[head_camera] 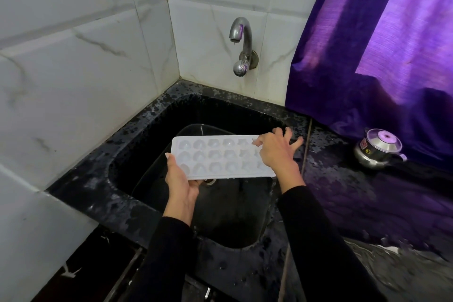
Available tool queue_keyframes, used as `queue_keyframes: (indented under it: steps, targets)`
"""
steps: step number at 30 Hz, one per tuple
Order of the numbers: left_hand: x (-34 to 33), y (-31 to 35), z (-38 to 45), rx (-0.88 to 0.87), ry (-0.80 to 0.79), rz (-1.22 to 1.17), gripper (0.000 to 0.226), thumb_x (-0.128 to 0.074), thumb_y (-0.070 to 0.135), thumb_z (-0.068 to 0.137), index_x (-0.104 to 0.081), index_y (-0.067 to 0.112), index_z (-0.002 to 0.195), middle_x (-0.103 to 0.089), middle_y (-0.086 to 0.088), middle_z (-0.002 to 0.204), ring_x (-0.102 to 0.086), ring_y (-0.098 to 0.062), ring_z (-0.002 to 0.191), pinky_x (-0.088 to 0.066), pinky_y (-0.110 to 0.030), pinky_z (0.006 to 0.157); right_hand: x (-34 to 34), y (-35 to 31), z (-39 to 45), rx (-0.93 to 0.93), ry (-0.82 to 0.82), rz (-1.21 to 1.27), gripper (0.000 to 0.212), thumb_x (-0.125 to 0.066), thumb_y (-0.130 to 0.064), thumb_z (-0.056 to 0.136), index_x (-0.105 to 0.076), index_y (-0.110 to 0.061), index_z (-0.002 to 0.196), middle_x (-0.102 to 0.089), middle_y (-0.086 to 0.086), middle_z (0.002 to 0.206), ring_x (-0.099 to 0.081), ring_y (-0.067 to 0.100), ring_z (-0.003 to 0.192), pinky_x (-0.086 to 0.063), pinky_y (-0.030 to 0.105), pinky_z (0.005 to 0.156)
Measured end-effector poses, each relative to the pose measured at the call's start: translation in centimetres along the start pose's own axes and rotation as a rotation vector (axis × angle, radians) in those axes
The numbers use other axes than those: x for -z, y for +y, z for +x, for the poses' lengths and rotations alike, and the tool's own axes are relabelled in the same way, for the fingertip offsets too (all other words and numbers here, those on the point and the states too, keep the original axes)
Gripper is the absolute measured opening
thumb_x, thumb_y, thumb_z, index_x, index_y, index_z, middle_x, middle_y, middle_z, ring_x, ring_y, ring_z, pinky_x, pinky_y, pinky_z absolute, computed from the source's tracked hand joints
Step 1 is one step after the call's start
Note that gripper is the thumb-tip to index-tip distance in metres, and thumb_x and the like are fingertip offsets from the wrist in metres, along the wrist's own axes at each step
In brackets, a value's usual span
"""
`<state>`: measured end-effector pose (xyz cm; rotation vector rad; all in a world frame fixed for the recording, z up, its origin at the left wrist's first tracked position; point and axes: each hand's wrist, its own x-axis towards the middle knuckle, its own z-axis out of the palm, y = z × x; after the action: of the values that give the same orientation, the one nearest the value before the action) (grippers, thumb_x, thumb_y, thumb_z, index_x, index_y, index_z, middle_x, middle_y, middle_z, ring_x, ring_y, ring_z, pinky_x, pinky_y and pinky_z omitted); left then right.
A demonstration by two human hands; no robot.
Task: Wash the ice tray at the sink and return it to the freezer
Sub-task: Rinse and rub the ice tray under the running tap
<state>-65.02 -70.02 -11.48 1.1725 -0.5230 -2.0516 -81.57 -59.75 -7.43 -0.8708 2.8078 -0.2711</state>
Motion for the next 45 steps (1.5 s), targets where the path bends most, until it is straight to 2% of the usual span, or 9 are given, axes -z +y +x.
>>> queue_keyframes:
  steps: [7,20,25,28,32,36,39,43,45]
  targets:
    - [-0.3,0.0,-0.1,0.007,0.007,-0.003,0.054,-0.036,0.057,0.097,-0.059,0.015,0.123,-0.07,-0.01,0.112,-0.068,-0.03,0.098,-0.057,-0.043,0.065,0.2,-0.3,0.1,0.02,0.011,-0.017,0.038,-0.057,-0.006,0.089,-0.065,-0.028,0.12,-0.022,0.01,0.154,0.003,0.035,0.146,0.005,0.064,0.111]
    - [-0.3,0.1,0.1,-0.006,0.001,-0.004,0.051,-0.037,0.056,0.097,-0.06,0.016,0.121,-0.069,-0.01,0.112,-0.067,-0.031,0.1,-0.058,-0.046,0.073,0.3,-0.4,0.6,-0.003,-0.066,0.057,0.046,-0.051,0.007,0.087,-0.064,-0.023,0.12,-0.018,0.013,0.153,0.014,0.039,0.145,0.01,0.072,0.105]
    - [-0.4,0.0,0.3,0.017,-0.008,-0.023,0.054,-0.037,0.056,0.097,-0.058,0.015,0.124,-0.069,-0.011,0.113,-0.067,-0.032,0.1,-0.058,-0.046,0.071,0.3,-0.5,0.4,0.036,0.097,0.186,0.042,-0.053,0.013,0.081,-0.063,-0.02,0.106,-0.027,0.01,0.146,0.004,0.031,0.146,0.01,0.071,0.106]
    - [-0.7,0.0,0.0,0.012,-0.018,-0.026,0.053,-0.037,0.056,0.098,-0.059,0.015,0.123,-0.069,-0.011,0.112,-0.067,-0.031,0.1,-0.058,-0.047,0.072,0.1,-1.1,0.2,0.118,0.095,0.195,0.051,-0.047,0.018,0.078,-0.065,-0.021,0.105,-0.026,0.01,0.147,0.007,0.031,0.146,0.016,0.068,0.105]
    - [-0.8,-0.2,-0.1,0.013,-0.012,-0.032,0.052,-0.038,0.056,0.097,-0.059,0.016,0.122,-0.069,-0.011,0.113,-0.067,-0.032,0.101,-0.056,-0.052,0.082,-0.1,-2.0,0.1,0.14,0.048,0.114,0.053,-0.051,0.014,0.08,-0.067,-0.025,0.112,-0.015,0.01,0.156,0.014,0.035,0.146,0.017,0.068,0.104]
    - [-0.5,-0.1,0.0,0.002,0.002,-0.032,0.051,-0.038,0.055,0.097,-0.059,0.016,0.121,-0.069,-0.01,0.112,-0.067,-0.031,0.1,-0.057,-0.048,0.074,-0.3,-2.3,-0.3,0.144,-0.004,0.066,0.056,-0.048,0.013,0.083,-0.065,-0.026,0.119,-0.015,0.011,0.156,0.015,0.037,0.145,0.018,0.068,0.103]
    - [-0.4,-0.1,-0.1,0.008,0.005,-0.019,0.051,-0.038,0.055,0.097,-0.059,0.016,0.122,-0.069,-0.011,0.113,-0.067,-0.031,0.101,-0.057,-0.049,0.076,-0.2,-2.2,-0.5,0.136,-0.021,0.047,0.06,-0.048,0.015,0.083,-0.065,-0.029,0.12,-0.016,0.012,0.155,0.015,0.038,0.145,0.018,0.069,0.103]
    - [-0.7,-0.3,-0.1,0.019,-0.006,-0.026,0.053,-0.037,0.056,0.097,-0.059,0.015,0.124,-0.069,-0.011,0.114,-0.067,-0.032,0.101,-0.057,-0.047,0.071,0.0,-2.3,-0.4,0.108,-0.001,0.035,0.044,-0.052,0.003,0.089,-0.064,-0.024,0.121,-0.013,0.012,0.157,0.015,0.038,0.145,0.014,0.07,0.105]
    - [-0.9,-0.3,-0.1,0.016,-0.01,-0.025,0.053,-0.037,0.056,0.097,-0.059,0.015,0.123,-0.069,-0.011,0.114,-0.067,-0.032,0.101,-0.057,-0.047,0.073,-0.1,-2.4,-0.4,0.117,0.001,0.017,0.045,-0.053,0.004,0.088,-0.064,-0.023,0.122,-0.014,0.012,0.156,0.014,0.038,0.145,0.014,0.07,0.104]
